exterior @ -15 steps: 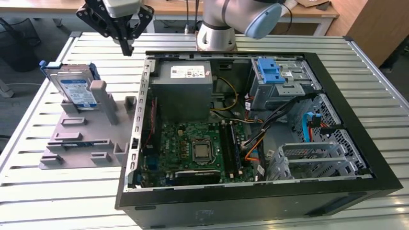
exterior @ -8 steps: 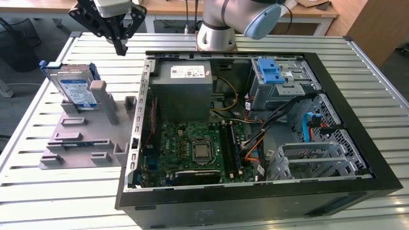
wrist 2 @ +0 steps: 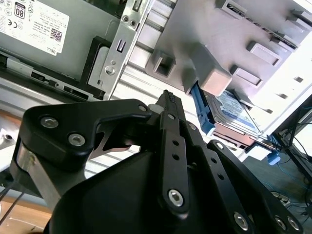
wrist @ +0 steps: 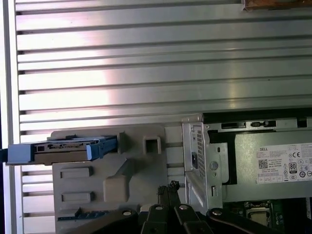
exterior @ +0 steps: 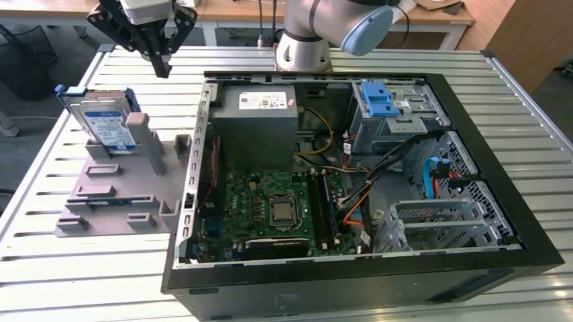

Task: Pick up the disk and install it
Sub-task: 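Reach for the disk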

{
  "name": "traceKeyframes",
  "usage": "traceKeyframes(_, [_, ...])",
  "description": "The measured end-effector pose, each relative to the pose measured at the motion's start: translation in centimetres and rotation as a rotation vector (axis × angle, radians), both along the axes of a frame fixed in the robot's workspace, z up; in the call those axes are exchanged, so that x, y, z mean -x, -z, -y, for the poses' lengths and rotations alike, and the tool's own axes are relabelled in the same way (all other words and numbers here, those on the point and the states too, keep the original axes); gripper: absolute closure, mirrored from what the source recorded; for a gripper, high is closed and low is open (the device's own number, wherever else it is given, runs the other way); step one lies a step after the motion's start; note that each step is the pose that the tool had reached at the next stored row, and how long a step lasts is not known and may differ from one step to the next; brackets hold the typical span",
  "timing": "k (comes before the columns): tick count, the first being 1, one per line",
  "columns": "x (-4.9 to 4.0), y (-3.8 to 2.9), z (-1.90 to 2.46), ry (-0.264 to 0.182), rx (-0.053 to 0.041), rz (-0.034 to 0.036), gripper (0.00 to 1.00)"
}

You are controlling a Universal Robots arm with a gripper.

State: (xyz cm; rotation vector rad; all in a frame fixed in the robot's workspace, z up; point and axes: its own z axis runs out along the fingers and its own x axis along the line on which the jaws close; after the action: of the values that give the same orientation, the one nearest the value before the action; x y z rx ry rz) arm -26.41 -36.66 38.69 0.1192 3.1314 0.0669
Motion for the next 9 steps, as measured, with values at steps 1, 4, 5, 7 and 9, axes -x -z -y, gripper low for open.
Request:
traceKeyframes(1, [0.14, 0.01, -0.01, 0.0, 0.0, 0.0, 0.89])
traceKeyframes(4, [0.58, 0.03, -0.06, 0.0, -0.0001, -0.0002, 0.89])
traceKeyframes(5, [0.73, 0.03, -0.07, 0.0, -0.0001, -0.0003, 0.89])
traceKeyframes(7, [1.01, 0.05, -0.1, 0.0, 0.0, -0.0004, 0.89])
traceKeyframes(9, [1.29, 0.06, -0.14, 0.0, 0.0, -0.0007, 0.89])
